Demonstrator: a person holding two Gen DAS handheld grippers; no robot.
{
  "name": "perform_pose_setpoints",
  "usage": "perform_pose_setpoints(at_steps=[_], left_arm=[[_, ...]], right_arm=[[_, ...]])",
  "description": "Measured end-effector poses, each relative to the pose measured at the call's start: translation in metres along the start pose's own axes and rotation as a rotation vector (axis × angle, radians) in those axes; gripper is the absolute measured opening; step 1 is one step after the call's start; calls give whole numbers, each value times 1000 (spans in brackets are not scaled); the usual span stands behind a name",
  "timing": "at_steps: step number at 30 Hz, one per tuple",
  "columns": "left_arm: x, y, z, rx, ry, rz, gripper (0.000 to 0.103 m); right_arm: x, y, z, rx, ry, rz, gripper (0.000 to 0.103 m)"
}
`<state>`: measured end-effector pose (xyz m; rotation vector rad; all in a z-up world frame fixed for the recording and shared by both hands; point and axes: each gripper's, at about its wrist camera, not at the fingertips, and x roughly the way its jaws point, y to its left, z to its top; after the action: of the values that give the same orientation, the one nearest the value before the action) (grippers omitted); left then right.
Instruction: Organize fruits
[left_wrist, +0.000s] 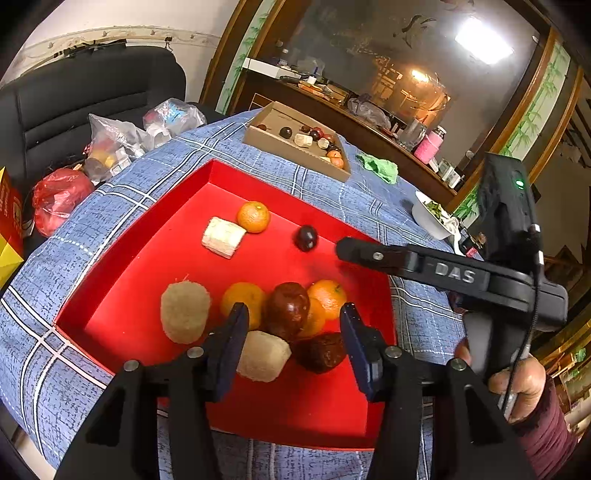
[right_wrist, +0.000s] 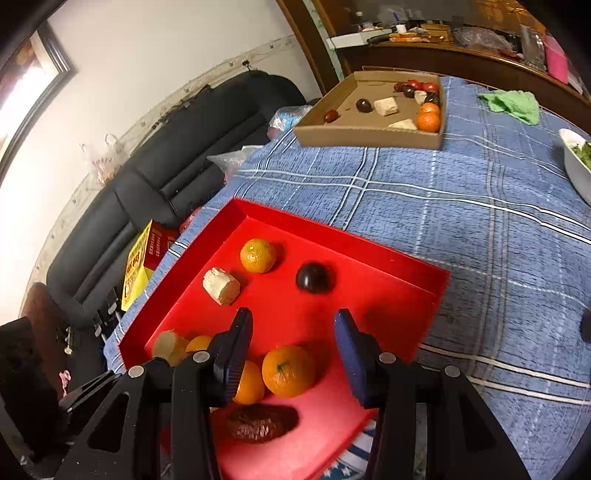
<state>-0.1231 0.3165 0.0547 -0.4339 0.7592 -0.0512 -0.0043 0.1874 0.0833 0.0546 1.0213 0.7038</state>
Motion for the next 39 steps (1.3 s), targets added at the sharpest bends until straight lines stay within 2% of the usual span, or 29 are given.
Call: perform_pose_setpoints(at_steps=[3, 6, 11, 15, 18, 20, 22, 25, 29, 35, 39], left_arm=[[1, -4, 0, 12, -2, 25, 54], [12, -4, 1, 24, 40, 81, 54], [33, -15, 7, 144, 89, 248, 55], [38, -18, 35, 163, 31, 358, 55], [21, -21, 49, 141, -19, 292, 57], [8, -25, 50, 140, -57, 275, 66], [-3, -27, 48, 134, -81, 245, 68], [-16, -29, 45, 97, -84, 162, 68], [-37, -51, 39, 97, -121, 87, 83], [-70, -98, 31, 110, -168, -112, 84], [-98, -126, 23, 123, -217, -182, 84]], right_arm=[[-16, -4, -8, -2, -19, -6, 51], [-35, -11, -20, -5, -38, -25, 52], [-65, -22, -35, 2, -79, -35, 53], [-88, -30, -41, 17, -124, -49, 56], [-101, -35, -46, 29, -149, -57, 57], [-110, -41, -51, 43, -163, -57, 57], [-119, -50, -57, 64, -177, -53, 59], [-133, -64, -69, 104, -199, -56, 59], [-153, -86, -88, 164, -225, -80, 59], [-197, -121, -123, 282, -274, -123, 59], [-238, -136, -148, 356, -373, -181, 59]])
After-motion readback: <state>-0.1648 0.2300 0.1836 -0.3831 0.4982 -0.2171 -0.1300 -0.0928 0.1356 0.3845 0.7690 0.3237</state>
